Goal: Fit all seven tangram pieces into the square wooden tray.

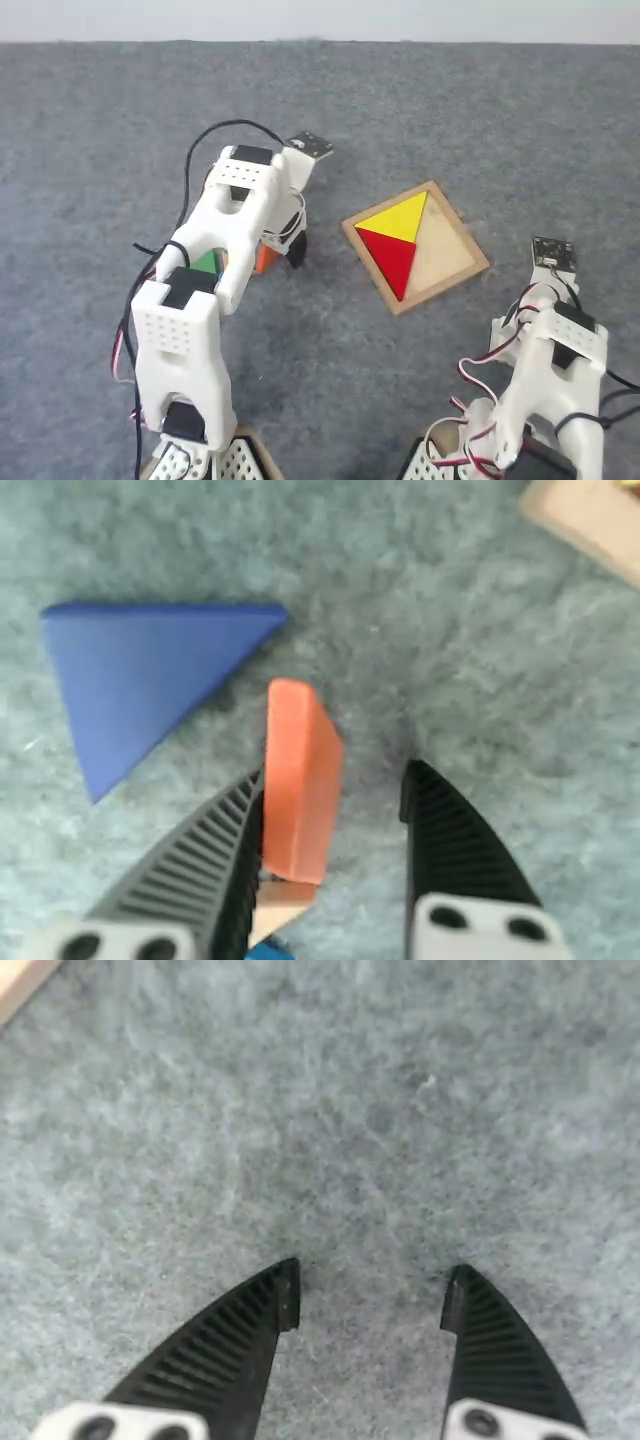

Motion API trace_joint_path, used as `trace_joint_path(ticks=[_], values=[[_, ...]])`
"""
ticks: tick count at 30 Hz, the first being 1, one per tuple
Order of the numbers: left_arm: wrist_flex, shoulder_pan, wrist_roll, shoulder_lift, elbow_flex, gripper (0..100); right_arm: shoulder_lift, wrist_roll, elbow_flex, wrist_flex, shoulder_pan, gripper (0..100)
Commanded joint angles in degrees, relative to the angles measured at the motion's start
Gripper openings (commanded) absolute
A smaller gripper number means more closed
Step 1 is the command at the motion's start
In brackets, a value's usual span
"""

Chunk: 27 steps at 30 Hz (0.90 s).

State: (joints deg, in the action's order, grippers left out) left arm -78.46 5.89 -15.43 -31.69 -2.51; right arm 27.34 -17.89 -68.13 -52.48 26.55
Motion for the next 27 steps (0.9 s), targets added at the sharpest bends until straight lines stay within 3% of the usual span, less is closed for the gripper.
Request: trace_joint_path(ticks=[1,11,15,27], values=[[0.53,-0.53,3.08,3.87,-1.45,22,-2.15,0.62,0.97,1.27,-0.66,24.9],[-6.77,4.75,2.64,15.30,0.31,22,-2.15,0.62,0.97,1.27,-0.66,24.9],[-5.10,5.27,1.85,14.77,4.18,22,-2.15,0.62,0.97,1.27,-0.66,24.9],[2.55,-7.56,1.05,9.93,-1.19,22,-2.15,0.62,0.97,1.27,-0.66,24.9]])
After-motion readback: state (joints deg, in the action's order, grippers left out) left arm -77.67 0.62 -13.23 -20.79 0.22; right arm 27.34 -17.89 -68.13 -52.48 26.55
